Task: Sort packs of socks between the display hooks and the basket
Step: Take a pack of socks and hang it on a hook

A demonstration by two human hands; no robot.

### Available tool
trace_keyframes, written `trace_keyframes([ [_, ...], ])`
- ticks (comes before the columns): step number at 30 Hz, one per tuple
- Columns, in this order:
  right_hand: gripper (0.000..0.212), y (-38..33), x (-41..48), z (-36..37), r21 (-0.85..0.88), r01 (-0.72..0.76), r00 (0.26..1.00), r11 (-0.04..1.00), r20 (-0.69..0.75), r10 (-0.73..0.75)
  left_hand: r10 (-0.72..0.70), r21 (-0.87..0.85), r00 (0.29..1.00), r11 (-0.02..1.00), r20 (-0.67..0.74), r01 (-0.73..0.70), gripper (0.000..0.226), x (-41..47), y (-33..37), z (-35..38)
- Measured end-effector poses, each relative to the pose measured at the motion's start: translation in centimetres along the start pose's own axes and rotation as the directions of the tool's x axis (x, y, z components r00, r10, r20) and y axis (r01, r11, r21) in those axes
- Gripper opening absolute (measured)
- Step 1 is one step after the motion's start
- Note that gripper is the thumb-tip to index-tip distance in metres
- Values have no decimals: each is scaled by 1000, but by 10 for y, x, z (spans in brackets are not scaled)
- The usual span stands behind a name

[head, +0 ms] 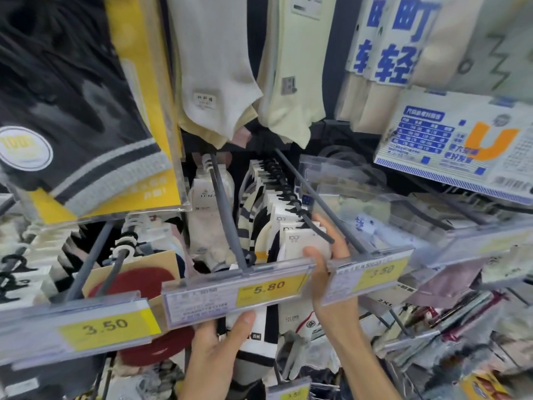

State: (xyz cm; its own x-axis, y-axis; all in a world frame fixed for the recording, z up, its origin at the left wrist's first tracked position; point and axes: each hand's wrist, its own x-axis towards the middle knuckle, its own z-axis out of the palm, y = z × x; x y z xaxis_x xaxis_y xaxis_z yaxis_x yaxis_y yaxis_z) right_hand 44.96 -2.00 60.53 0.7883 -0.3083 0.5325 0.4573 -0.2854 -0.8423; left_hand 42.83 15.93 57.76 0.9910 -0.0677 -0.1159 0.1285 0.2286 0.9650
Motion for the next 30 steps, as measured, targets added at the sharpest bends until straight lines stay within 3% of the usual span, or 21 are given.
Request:
trace_keyframes([
  [2, 45, 2, -1, 1, -44, -105, 994, 993, 0, 106, -2, 17, 1000, 1000, 6, 2, 77, -1, 1, 1],
  [6, 48, -6, -6, 1, -225, -164, 983, 960, 42, 178, -47, 56, 996, 998, 75, 43, 49, -2, 2, 3],
  [9, 27, -17, -27, 2, -253, -31, 992, 967, -129, -2, 12, 175, 994, 984, 113, -32, 51, -4, 3, 6],
  [10, 32, -21, -37, 2, -257, -10, 980, 966, -194, -41, 32, 196, 990, 979, 135, -58, 54, -4, 6, 7],
  [13, 47, -38, -59, 7, -113, -10, 982, 994, -187, -11, 106, 261, 954, 948, 282, -182, 53, -4, 13, 14],
  [16, 31, -48, -56, 8, 101, -105, 981, 989, -155, 120, 144, 334, 903, 896, 406, -293, 47, -4, 19, 25],
  [21, 19, -46, -38, -9, 147, -77, 939, 986, -322, 121, 173, 386, 925, 871, 339, -305, 26, -4, 12, 26],
  [26, 44, -49, -15, -5, -62, -55, 979, 997, -200, 42, 92, 389, 964, 902, 248, -186, 34, -7, 2, 19],
  [30, 35, -41, -5, 3, -42, -113, 978, 993, -182, 104, 94, 344, 986, 929, 137, -136, 42, -9, -6, 14],
])
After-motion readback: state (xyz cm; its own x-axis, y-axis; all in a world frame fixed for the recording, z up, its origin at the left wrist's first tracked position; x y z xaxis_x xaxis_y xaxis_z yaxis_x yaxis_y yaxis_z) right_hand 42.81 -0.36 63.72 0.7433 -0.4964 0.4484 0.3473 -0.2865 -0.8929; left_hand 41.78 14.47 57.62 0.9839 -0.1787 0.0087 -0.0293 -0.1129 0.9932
